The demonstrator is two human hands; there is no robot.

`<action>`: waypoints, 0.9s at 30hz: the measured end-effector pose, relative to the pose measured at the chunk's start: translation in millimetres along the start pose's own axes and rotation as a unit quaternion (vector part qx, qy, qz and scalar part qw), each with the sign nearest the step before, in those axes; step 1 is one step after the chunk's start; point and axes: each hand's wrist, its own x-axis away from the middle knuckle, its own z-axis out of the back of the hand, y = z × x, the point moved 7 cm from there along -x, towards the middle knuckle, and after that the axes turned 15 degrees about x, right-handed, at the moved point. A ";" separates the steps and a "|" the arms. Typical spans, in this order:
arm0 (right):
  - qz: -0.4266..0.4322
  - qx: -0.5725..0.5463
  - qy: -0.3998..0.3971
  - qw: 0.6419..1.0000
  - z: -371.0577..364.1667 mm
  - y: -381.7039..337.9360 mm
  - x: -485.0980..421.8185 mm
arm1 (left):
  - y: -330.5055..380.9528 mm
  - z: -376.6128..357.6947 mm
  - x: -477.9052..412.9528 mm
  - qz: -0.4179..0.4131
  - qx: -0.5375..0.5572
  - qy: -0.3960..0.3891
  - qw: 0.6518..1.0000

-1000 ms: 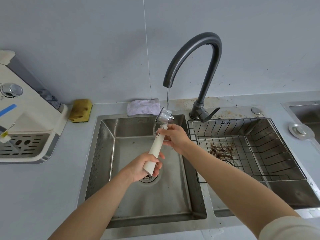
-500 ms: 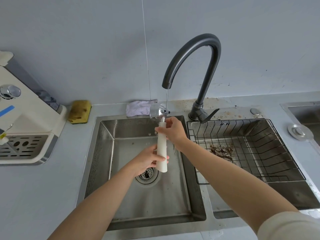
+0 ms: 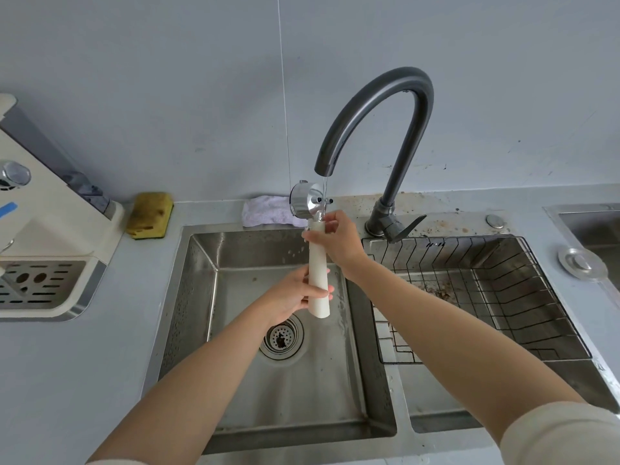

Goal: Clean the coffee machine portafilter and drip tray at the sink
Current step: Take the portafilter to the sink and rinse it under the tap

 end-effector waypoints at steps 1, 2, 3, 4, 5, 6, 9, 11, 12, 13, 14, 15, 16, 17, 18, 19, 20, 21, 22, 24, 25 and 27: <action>0.000 -0.008 -0.001 1.000 1.3 -2.7 -1.4 | 3.1 -1.5 -1.7 -0.002 0.006 -0.005 1.000; 0.000 -0.014 -0.002 1.000 2.6 -5.0 -2.8 | 6.4 -3.0 -3.4 -0.004 0.012 -0.011 1.000; -0.001 -0.018 -0.005 1.000 4.0 -7.3 -4.1 | 9.5 -4.4 -4.8 -0.006 0.019 -0.017 1.000; -0.002 -0.024 -0.009 1.000 5.4 -9.3 -5.8 | 12.5 -5.4 -6.0 -0.008 0.026 -0.022 0.999; -0.003 -0.036 -0.015 0.999 6.4 -10.9 -7.6 | 15.5 -6.3 -7.1 -0.010 0.034 -0.030 0.999; -0.003 -0.052 -0.023 0.998 7.4 -12.5 -9.1 | 18.4 -6.8 -7.9 -0.011 0.042 -0.037 0.998; 0.000 -0.070 -0.047 0.996 9.5 -17.3 -14.8 | 25.5 -7.0 -10.8 -0.008 0.063 -0.056 0.996; 0.000 -0.071 -0.059 0.996 12.8 -21.2 -18.2 | 30.0 -7.4 -13.8 -0.006 0.072 -0.064 0.995; 0.002 -0.078 -0.067 0.995 14.4 -24.3 -19.4 | 32.4 -7.8 -15.2 -0.006 0.074 -0.067 0.995; 0.004 -0.087 -0.076 0.993 15.8 -27.4 -20.5 | 35.1 -8.3 -16.9 -0.006 0.072 -0.071 0.995; 0.006 -0.094 -0.082 0.992 17.3 -30.7 -21.9 | 38.1 -9.1 -18.2 -0.007 0.069 -0.075 0.995; 0.007 -0.096 -0.084 0.992 18.8 -33.3 -23.3 | 41.0 -9.9 -19.6 -0.008 0.066 -0.078 0.995; 0.008 -0.094 -0.083 0.992 20.7 -35.3 -25.2 | 43.9 -10.4 -20.9 -0.010 0.064 -0.080 0.995; 0.009 -0.091 -0.079 0.993 22.2 -37.0 -27.3 | 46.3 -10.6 -22.3 -0.012 0.063 -0.082 0.995; 0.010 -0.090 -0.076 0.993 23.8 -38.8 -29.2 | 48.8 -10.9 -23.4 -0.014 0.063 -0.084 0.994; 0.011 -0.093 -0.075 0.993 25.2 -40.6 -30.6 | 50.9 -10.8 -24.8 -0.016 0.062 -0.085 0.994; 0.012 -0.097 -0.073 0.993 26.5 -42.2 -31.8 | 53.3 -11.0 -25.8 -0.019 0.062 -0.087 0.994; 0.013 -0.099 -0.070 0.993 28.1 -43.8 -33.1 | 55.5 -11.1 -26.9 -0.022 0.063 -0.091 0.994; 0.014 -0.097 -0.066 0.993 30.1 -45.4 -34.4 | 58.2 -11.6 -27.5 -0.025 0.064 -0.095 0.993; 0.014 -0.092 -0.061 0.994 33.6 -49.0 -36.9 | 63.6 -12.4 -28.9 -0.029 0.069 -0.100 0.992; 0.014 -0.095 -0.060 0.994 35.1 -51.2 -38.2 | 66.4 -12.7 -29.7 -0.030 0.073 -0.102 0.992; 0.016 -0.108 -0.057 0.992 38.2 -56.4 -40.4 | 70.7 -12.0 -32.3 -0.031 0.089 -0.104 0.990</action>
